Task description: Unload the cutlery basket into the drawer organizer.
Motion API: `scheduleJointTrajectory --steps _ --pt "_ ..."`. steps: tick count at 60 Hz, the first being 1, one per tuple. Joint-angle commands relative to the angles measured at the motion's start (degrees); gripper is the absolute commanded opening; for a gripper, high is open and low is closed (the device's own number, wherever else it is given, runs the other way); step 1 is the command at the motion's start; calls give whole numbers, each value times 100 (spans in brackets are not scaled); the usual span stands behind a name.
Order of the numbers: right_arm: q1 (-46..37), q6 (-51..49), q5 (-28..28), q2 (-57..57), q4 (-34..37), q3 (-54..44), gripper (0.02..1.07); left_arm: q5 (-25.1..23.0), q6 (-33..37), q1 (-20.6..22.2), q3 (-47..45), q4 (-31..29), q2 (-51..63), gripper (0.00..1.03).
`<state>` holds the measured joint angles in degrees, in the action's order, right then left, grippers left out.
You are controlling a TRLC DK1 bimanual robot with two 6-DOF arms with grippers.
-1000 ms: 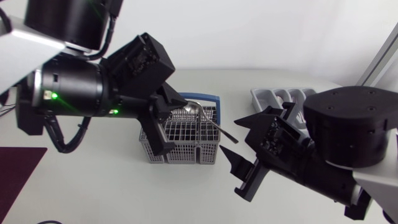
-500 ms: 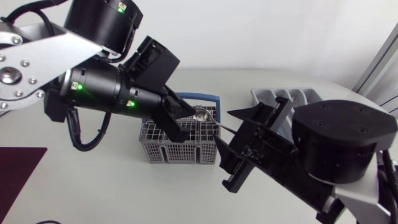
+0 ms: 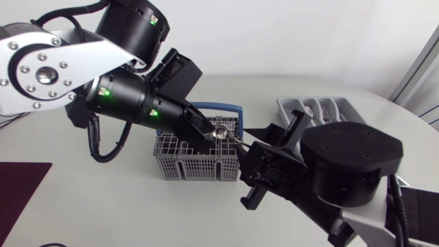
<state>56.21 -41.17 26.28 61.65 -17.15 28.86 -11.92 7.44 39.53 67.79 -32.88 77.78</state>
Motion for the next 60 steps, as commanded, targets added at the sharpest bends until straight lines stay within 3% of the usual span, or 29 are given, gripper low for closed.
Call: scheduleJointTrajectory --steps 1,5,19,56,60 --pt "48 -181 96 172 -157 -118 38 -108 -191 -42 252 -51 106 3" --pt "57 -216 96 225 -201 -109 36 -108 -191 -42 252 -60 115 3" --pt "101 -313 149 251 -254 -65 17 -117 -226 -50 261 -104 141 3" --pt "145 -322 184 313 -193 -100 8 -232 -314 -15 305 -157 150 4" --pt "154 -331 175 286 -193 -109 8 -284 -366 -33 358 -157 141 12"
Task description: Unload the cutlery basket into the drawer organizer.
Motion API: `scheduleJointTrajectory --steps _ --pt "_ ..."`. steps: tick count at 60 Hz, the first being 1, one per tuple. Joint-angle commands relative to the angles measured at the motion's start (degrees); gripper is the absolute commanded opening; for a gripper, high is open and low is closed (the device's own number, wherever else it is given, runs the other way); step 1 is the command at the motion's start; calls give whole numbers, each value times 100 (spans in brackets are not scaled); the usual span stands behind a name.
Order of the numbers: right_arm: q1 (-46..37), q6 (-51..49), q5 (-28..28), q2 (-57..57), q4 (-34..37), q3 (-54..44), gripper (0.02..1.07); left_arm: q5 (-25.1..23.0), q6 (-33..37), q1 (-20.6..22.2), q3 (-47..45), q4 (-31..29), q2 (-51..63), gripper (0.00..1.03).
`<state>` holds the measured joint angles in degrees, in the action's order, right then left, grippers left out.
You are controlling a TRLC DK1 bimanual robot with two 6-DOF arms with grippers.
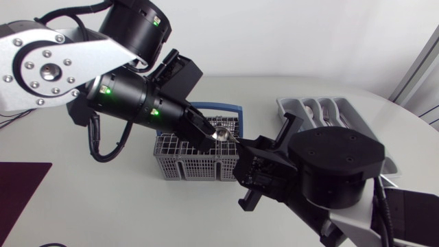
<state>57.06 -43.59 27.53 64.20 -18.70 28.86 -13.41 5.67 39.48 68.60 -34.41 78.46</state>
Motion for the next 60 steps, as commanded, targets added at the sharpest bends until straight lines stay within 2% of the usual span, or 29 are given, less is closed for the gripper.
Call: scheduleJointTrajectory --steps 1,2,7,12,14,15,16,18,20,24,34,45,48,50,57,60 --pt "69 -88 51 22 -37 -118 8 -144 -198 -37 286 -4 65 15" --pt "69 -88 42 22 -37 -118 8 -144 -207 -37 294 -4 65 16" --pt "77 -88 24 -31 59 -118 8 -153 -251 -108 365 14 29 37" --pt "69 -70 -37 -128 191 -144 8 -153 -295 -222 391 75 12 64" --pt "60 -62 -63 -180 235 -153 8 -153 -312 -266 391 119 3 74" --pt "60 -62 -72 -189 244 -162 8 -153 -312 -266 382 119 3 75" --pt "51 -62 -72 -233 288 -179 8 -153 -321 -301 382 154 -23 85" --pt "42 -53 -90 -303 358 -197 8 -153 -321 -363 356 216 -67 95" --pt "34 -53 -116 -374 393 -223 8 -153 -321 -450 312 330 -129 100" --pt "-10 -26 -178 -532 560 -258 8 -109 -312 -565 224 550 -252 100" --pt "-265 114 -608 -1059 1123 -346 8 453 -286 -960 -198 1200 -533 100" --pt "-1707 185 -2278 -1824 2177 -311 8 910 39 -1391 -857 1947 -929 100" --pt "-2190 149 -2814 -1947 2459 -267 8 1183 197 -1461 -1094 2228 -1131 100" --pt "-2700 44 -3351 -2044 2722 -223 8 1376 303 -1505 -1270 2404 -1306 100" --pt "-3886 -431 -4493 -2052 3259 -65 8 1947 479 -1602 -1683 2853 -1623 100" --pt "-4379 -677 -4924 -1991 3390 -21 8 2035 470 -1637 -1815 2914 -1693 100"
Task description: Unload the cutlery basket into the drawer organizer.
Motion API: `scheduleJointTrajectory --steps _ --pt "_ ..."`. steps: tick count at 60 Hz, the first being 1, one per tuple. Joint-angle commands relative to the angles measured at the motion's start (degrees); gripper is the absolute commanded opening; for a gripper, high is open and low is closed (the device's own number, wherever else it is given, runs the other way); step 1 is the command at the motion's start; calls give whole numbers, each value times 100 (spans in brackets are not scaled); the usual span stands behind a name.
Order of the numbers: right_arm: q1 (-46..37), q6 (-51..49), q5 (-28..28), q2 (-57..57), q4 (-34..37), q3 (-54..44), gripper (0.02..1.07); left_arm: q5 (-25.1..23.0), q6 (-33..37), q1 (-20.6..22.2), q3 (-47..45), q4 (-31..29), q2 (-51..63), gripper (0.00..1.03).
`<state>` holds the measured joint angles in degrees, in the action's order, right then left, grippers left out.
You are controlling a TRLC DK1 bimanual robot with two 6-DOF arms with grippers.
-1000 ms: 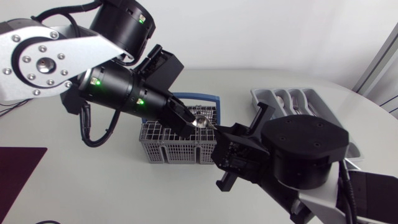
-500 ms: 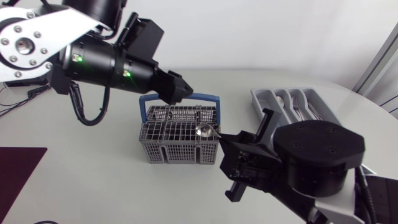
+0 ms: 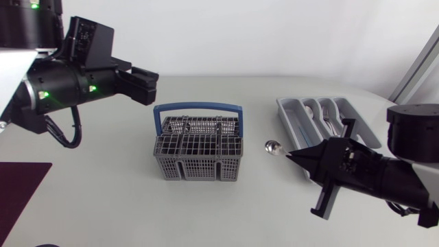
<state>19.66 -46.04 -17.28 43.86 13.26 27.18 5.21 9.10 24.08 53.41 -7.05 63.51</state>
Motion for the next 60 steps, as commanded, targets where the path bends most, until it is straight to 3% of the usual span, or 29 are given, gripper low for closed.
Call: scheduleJointTrajectory --steps 1,11,25,34,51,60 --pt "-753 -493 -522 70 221 156 8 226 127 -105 -340 204 -207 100" --pt "-2142 -1425 -1612 774 599 314 8 393 118 -298 -691 309 -365 100" --pt "-3381 -2884 -2236 1846 1003 534 8 393 127 -360 -1324 564 -796 100" --pt "-4278 -4159 -2561 2804 1786 1070 8 393 136 -360 -1474 529 -1016 100" --pt "-5490 -6022 -2552 4606 2735 2063 8 393 118 -333 -1526 406 -1209 100" --pt "-5737 -6488 -2403 5010 2999 2380 8 393 83 -333 -1500 415 -1156 100"
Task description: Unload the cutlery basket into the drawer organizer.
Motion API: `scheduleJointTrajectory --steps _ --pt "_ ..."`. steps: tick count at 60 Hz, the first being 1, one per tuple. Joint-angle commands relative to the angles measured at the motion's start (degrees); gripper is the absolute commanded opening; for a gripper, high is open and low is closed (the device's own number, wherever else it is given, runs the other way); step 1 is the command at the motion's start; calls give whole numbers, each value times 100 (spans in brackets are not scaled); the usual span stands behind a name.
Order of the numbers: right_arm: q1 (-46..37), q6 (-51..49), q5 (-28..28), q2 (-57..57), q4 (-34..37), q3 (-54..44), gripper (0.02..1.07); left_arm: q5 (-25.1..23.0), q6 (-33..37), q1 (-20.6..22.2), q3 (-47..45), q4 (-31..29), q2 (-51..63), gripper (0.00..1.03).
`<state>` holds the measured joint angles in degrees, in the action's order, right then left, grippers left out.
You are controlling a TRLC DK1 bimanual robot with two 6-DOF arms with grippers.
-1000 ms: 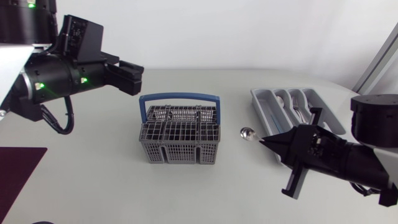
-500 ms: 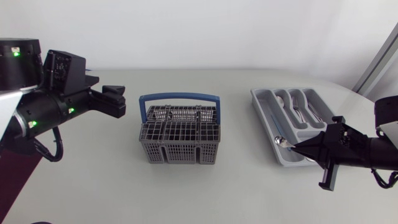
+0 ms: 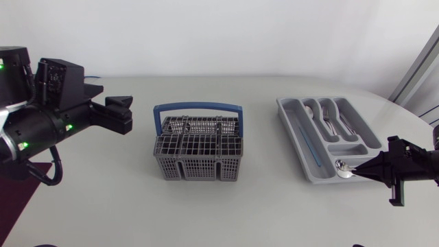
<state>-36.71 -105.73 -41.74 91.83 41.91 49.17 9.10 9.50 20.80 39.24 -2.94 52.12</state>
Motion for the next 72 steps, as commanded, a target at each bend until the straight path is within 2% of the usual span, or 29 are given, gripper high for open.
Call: scheduleJointTrajectory --steps 1,12,29,46,50,57,59,60,62,72 --pt "-108 -571 78 247 142 199 8 4 43 3 -84 4 -17 100" --pt "-117 -817 465 705 124 506 8 4 17 56 -84 57 62 100" --pt "-117 -888 878 1258 -315 893 8 4 17 38 -110 65 79 100" --pt "-91 -782 1080 1601 -588 1200 9 4 8 38 -136 101 79 100" --pt "-82 -738 1071 1601 -605 1227 23 4 8 47 -145 109 79 100" --pt "-56 -519 1071 1531 -763 1218 69 4 8 56 -154 101 70 100" --pt "-56 -510 1071 1496 -763 1209 74 4 8 56 -154 101 62 100" --pt "-64 -475 1071 1452 -763 1200 82 4 8 56 -163 101 53 100" --pt "-64 -439 1071 1364 -763 1165 90 4 8 56 -163 92 44 100" --pt "-73 -369 913 836 -649 884 98 4 17 47 -215 101 18 100"
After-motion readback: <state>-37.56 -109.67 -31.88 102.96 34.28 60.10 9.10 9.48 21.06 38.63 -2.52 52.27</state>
